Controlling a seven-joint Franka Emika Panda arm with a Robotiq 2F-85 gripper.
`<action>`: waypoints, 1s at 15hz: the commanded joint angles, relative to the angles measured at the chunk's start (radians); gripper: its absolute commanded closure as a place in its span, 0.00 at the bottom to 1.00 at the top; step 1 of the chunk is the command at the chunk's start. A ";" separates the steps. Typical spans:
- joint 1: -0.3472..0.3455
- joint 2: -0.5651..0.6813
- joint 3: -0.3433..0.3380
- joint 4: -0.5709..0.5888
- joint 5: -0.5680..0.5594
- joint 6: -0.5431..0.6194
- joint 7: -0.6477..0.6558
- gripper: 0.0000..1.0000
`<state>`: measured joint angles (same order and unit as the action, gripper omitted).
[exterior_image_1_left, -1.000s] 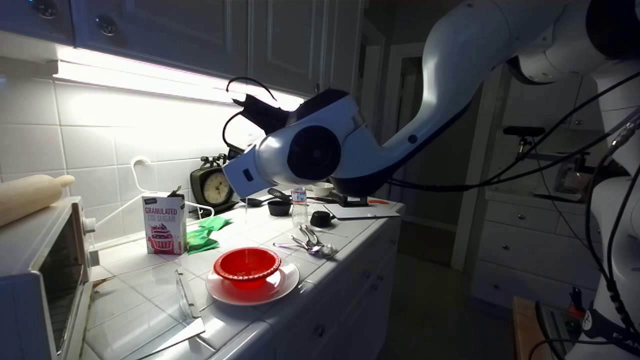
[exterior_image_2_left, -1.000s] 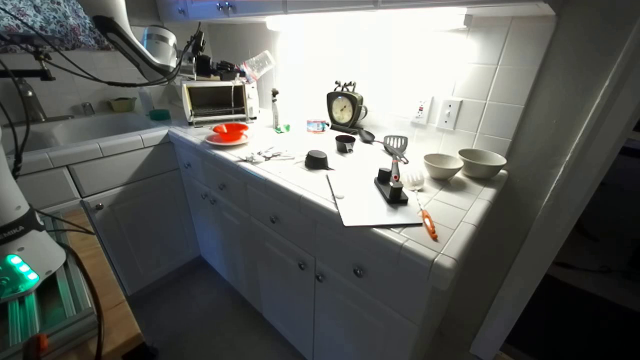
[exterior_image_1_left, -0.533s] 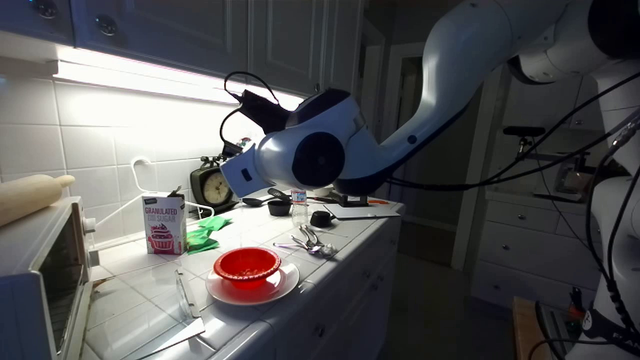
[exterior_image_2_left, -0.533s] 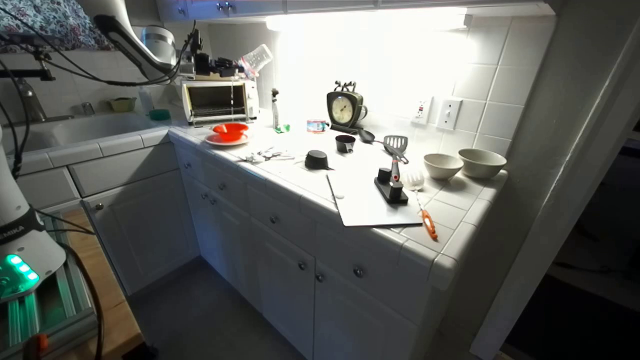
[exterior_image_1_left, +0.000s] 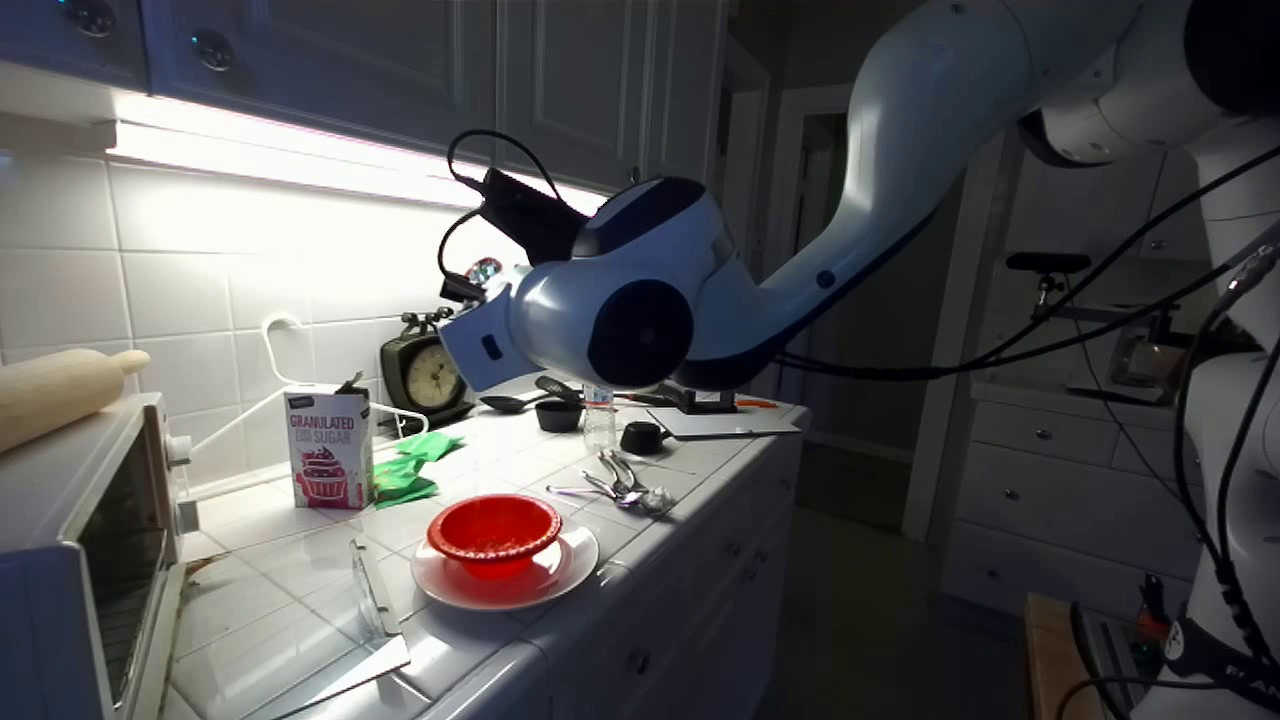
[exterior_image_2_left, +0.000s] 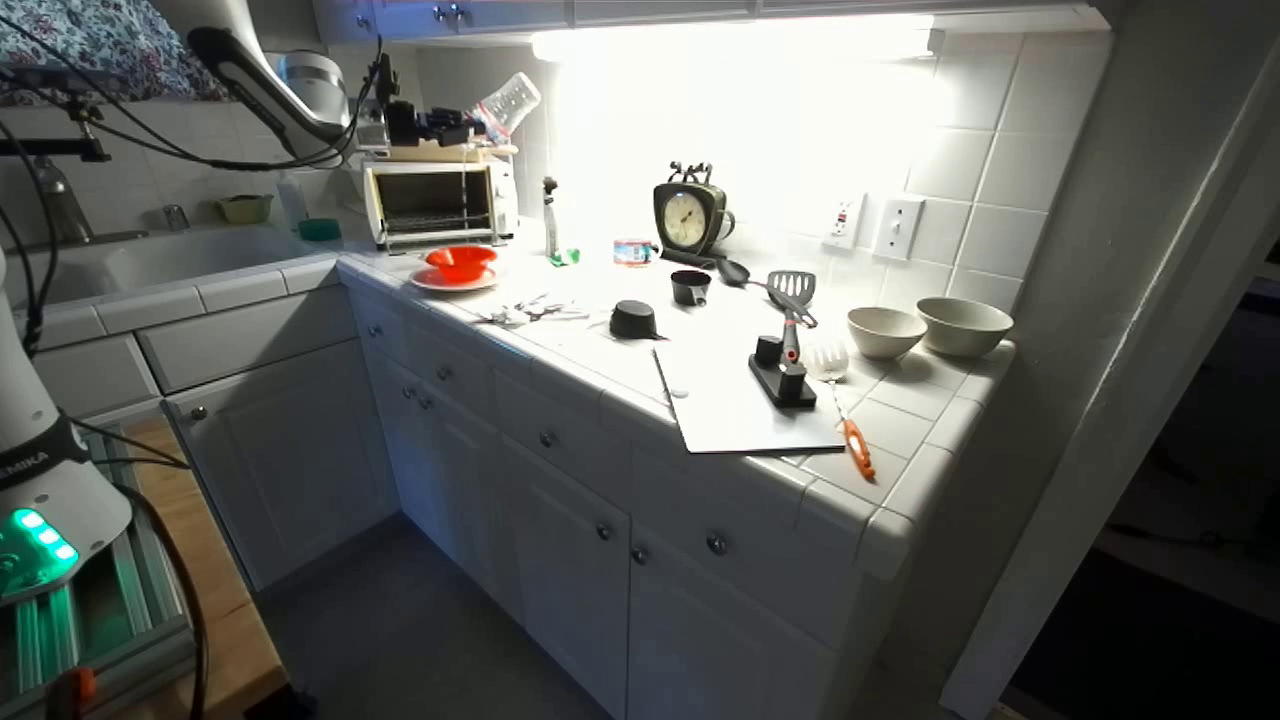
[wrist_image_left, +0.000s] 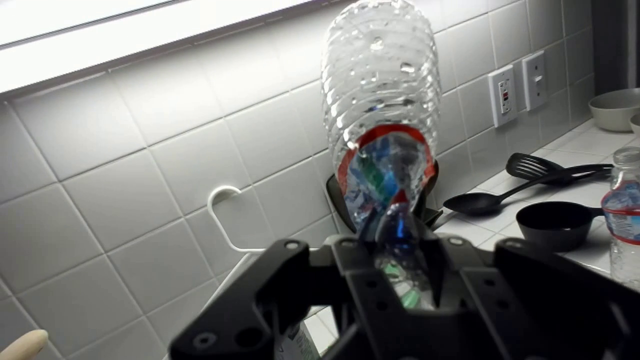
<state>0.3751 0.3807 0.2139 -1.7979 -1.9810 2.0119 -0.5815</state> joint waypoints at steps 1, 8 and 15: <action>0.005 -0.031 0.005 -0.037 -0.039 -0.031 0.028 0.98; 0.009 -0.040 0.008 -0.043 -0.051 -0.064 0.036 0.98; 0.010 -0.046 0.008 -0.051 -0.084 -0.087 0.039 0.98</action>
<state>0.3831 0.3634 0.2192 -1.8057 -2.0246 1.9503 -0.5748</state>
